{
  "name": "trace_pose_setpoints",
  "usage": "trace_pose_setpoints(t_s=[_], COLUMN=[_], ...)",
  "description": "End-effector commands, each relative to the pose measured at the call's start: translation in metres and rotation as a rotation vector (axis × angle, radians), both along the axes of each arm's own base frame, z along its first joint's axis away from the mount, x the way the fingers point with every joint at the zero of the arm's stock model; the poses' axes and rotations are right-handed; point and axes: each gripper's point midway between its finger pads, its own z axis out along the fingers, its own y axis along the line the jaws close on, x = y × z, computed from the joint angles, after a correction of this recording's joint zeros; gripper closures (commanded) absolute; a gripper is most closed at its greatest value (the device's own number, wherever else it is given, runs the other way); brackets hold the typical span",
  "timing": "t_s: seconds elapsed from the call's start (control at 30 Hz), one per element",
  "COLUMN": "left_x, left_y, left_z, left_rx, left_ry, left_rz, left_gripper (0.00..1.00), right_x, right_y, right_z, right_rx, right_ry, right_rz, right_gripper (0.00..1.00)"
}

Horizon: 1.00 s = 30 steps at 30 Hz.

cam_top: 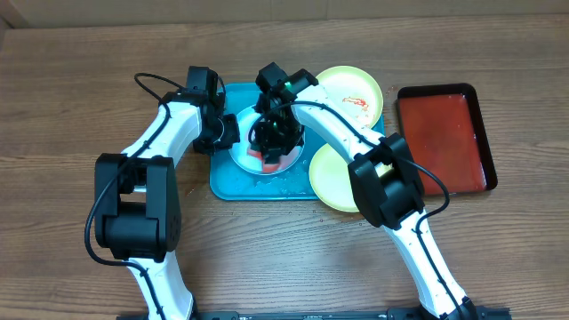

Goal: Clean dirty plates on tray and stack at the side

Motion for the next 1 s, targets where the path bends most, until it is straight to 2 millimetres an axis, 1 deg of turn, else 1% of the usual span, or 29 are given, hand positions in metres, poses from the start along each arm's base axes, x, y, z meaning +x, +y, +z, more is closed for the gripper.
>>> trace_pose_setpoints(t_s=[0.0,0.07,0.1,0.13,0.2,0.27,0.33,0.4,0.5,0.6,0.63,0.67,0.7,0.77,0.83,0.87,0.9,0.93,0.97], left_x=[0.003,0.003,0.003,0.004,0.003,0.003,0.003,0.003,0.002,0.002,0.003,0.004,0.004,0.003,-0.001,-0.004,-0.005,-0.006,-0.006], left_y=[-0.003,-0.003,-0.003,-0.002,-0.002,-0.002,-0.002,-0.002,-0.002,-0.002,-0.002,-0.002,-0.002,-0.002,-0.002,-0.001,-0.001,-0.001,-0.001], left_z=[-0.003,-0.002,-0.002,-0.002,-0.002,-0.003,-0.002,-0.003,-0.003,-0.003,-0.003,-0.002,-0.002,-0.003,-0.004,-0.005,-0.005,-0.005,-0.005], left_rx=[0.006,0.006,0.006,0.006,0.007,0.007,0.007,0.009,0.009,0.009,0.008,0.008,0.008,0.008,0.008,0.010,0.011,0.011,0.011], left_ry=[-0.006,-0.007,-0.008,-0.008,-0.007,-0.006,-0.007,-0.007,-0.002,-0.003,-0.007,-0.010,-0.011,-0.004,0.010,0.022,0.027,0.031,0.031], left_rz=[-0.021,-0.021,-0.021,-0.021,-0.021,-0.021,-0.021,-0.020,-0.020,-0.020,-0.020,-0.020,-0.020,-0.019,-0.016,-0.016,-0.016,-0.016,-0.016], left_gripper=[0.96,0.96,0.96,0.96,0.96,0.96,0.96,0.96,0.96,0.96,0.96,0.96,0.96,0.96,0.96,0.96,0.96,0.96,0.96], right_x=[0.031,0.048,0.051,0.061,0.069,0.076,0.082,0.084,0.079,0.071,0.068,0.068,0.069,0.069,0.070,0.069,0.069,0.069,0.069], right_y=[-0.070,-0.092,-0.096,-0.105,-0.108,-0.105,-0.097,-0.088,-0.073,-0.051,-0.040,-0.033,-0.029,-0.029,-0.034,-0.044,-0.048,-0.058,-0.065], right_z=[-0.026,-0.022,-0.022,-0.018,-0.015,-0.012,-0.010,-0.010,-0.010,-0.008,-0.003,0.005,0.016,0.037,0.059,0.080,0.090,0.107,0.114], right_rx=[-0.356,-0.487,-0.506,-0.577,-0.616,-0.630,-0.623,-0.607,-0.575,-0.471,-0.409,-0.351,-0.301,-0.225,-0.169,-0.116,-0.095,-0.068,-0.061], right_ry=[-0.149,-0.249,-0.265,-0.329,-0.388,-0.439,-0.486,-0.508,-0.514,-0.464,-0.439,-0.416,-0.397,-0.361,-0.332,-0.305,-0.296,-0.285,-0.282], right_rz=[-0.066,-0.094,-0.095,-0.117,-0.122,-0.124,-0.125,-0.117,-0.100,-0.089,-0.089,-0.098,-0.107,-0.127,-0.154,-0.180,-0.192,-0.214,-0.226], right_gripper=[0.96,0.96,0.96,0.96,0.96,0.96,0.96,0.96,0.96,0.96,0.96,0.96,0.96,0.96,0.96,0.96,0.96,0.96,0.96])
